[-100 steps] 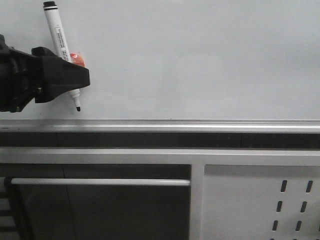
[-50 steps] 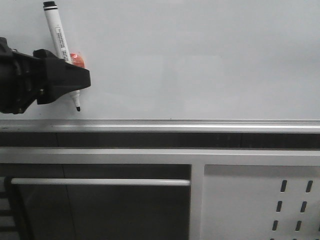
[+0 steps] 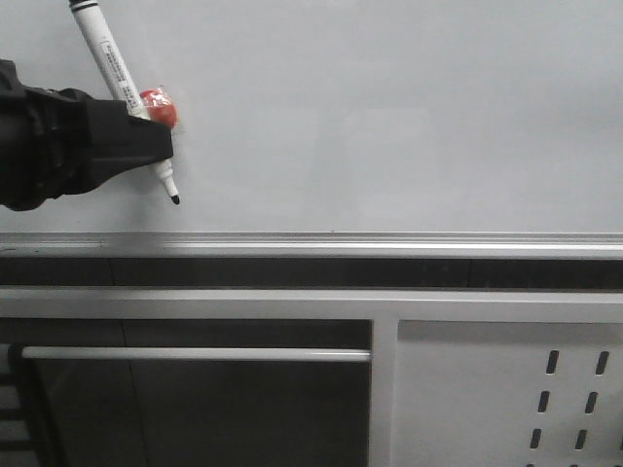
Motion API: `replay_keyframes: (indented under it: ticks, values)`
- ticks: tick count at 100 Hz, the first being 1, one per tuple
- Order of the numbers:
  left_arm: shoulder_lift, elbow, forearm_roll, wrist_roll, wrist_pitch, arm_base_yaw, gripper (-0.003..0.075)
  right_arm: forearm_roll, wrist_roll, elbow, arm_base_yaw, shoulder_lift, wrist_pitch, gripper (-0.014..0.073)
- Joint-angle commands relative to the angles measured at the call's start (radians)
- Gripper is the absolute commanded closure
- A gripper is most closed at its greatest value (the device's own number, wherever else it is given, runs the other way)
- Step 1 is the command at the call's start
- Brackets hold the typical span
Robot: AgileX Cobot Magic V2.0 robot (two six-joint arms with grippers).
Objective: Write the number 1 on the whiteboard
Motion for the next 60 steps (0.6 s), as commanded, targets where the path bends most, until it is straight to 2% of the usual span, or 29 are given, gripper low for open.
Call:
replay_keyframes:
  ticks: [1,18,34,44,60]
  values:
    - [-0.023,-0.024,-0.013,-0.011,-0.103,-0.007,0.0738,-0.005,-0.009,-0.034,0.000,0.018,-0.069,0.0665]
    - [-0.023,-0.024,-0.002,-0.011,-0.105,-0.007,0.0738,-0.005,-0.009,-0.034,0.000,0.018,-0.075,0.0665]
    - [-0.023,-0.024,0.110,-0.011,-0.154,-0.007,0.0738,0.000,-0.033,-0.034,0.000,0.018,-0.075,0.0665]
    - [-0.025,-0.024,0.212,-0.011,-0.166,-0.007,0.0738,0.084,-0.173,-0.034,0.000,0.018,-0.077,0.0665]
    - [-0.025,-0.033,0.428,-0.011,-0.158,-0.007,0.0738,0.427,-0.522,-0.034,0.000,0.041,-0.060,0.0665]
